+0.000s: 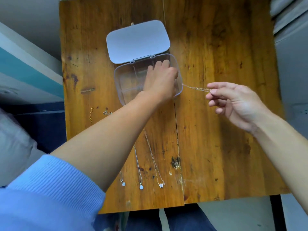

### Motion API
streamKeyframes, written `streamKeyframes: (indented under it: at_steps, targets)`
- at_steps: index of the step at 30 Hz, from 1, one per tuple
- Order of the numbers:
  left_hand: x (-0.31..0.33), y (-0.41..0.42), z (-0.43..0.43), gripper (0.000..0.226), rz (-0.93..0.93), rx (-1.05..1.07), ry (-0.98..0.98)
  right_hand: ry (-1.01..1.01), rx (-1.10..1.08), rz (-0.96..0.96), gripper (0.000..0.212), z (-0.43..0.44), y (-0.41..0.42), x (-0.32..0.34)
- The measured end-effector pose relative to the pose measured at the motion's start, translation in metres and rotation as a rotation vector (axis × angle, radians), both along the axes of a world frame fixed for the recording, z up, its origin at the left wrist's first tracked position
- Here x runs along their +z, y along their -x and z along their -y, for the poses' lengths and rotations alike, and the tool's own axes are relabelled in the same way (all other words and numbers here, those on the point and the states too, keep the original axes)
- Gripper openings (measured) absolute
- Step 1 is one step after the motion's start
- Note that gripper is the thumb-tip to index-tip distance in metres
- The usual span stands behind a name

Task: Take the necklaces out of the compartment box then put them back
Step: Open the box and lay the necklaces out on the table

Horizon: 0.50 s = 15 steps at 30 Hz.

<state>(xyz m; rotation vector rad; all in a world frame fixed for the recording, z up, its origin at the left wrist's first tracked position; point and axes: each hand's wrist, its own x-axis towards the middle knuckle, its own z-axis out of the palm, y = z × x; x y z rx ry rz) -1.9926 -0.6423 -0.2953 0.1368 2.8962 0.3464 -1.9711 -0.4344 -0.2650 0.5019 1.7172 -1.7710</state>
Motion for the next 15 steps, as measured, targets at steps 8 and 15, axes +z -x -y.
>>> streamKeyframes:
  at_steps: [8, 15]
  targets:
    - [-0.020, 0.011, -0.005, 0.016, -0.164, 0.043, 0.032, 0.064, 0.007, -0.002, 0.021, -0.012, -0.008, 0.000]
    - [-0.022, 0.014, 0.000, 0.028, -0.206, 0.049, -0.019, 0.045, -0.025, 0.048, 0.018, -0.014, -0.018, -0.005]
